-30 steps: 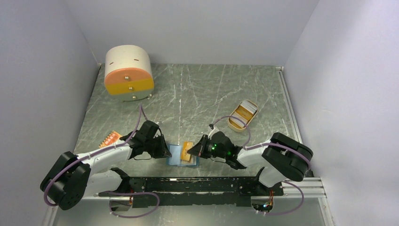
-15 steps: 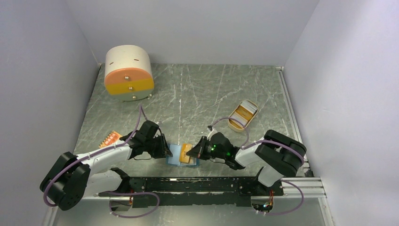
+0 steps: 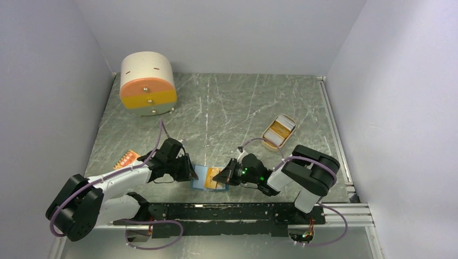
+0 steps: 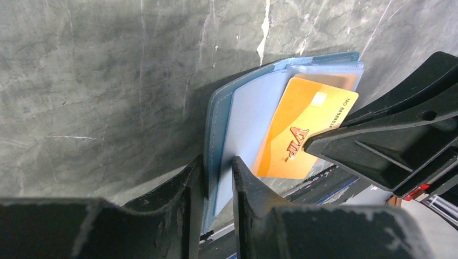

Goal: Put the credit cards into the card holder
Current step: Insert the credit card into the card holder.

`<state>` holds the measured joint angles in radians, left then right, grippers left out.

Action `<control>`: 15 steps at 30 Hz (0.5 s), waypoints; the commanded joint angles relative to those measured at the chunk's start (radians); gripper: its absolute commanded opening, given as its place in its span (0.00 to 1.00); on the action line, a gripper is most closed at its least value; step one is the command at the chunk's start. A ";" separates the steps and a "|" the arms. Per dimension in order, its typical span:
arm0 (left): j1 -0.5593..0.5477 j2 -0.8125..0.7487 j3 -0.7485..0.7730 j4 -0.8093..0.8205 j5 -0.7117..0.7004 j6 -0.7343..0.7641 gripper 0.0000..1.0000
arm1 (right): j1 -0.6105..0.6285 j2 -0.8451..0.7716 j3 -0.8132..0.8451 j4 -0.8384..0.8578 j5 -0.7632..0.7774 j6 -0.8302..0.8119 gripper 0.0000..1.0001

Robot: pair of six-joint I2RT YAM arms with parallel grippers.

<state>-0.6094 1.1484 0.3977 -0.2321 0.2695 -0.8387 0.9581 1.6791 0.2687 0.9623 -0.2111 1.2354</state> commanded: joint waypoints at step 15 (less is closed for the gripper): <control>0.006 -0.016 0.004 0.017 0.025 0.001 0.27 | 0.014 0.021 0.066 -0.170 0.001 -0.039 0.26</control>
<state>-0.6094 1.1481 0.3977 -0.2317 0.2710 -0.8387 0.9657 1.7134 0.2901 0.9588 -0.2333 1.2530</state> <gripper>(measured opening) 0.277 0.203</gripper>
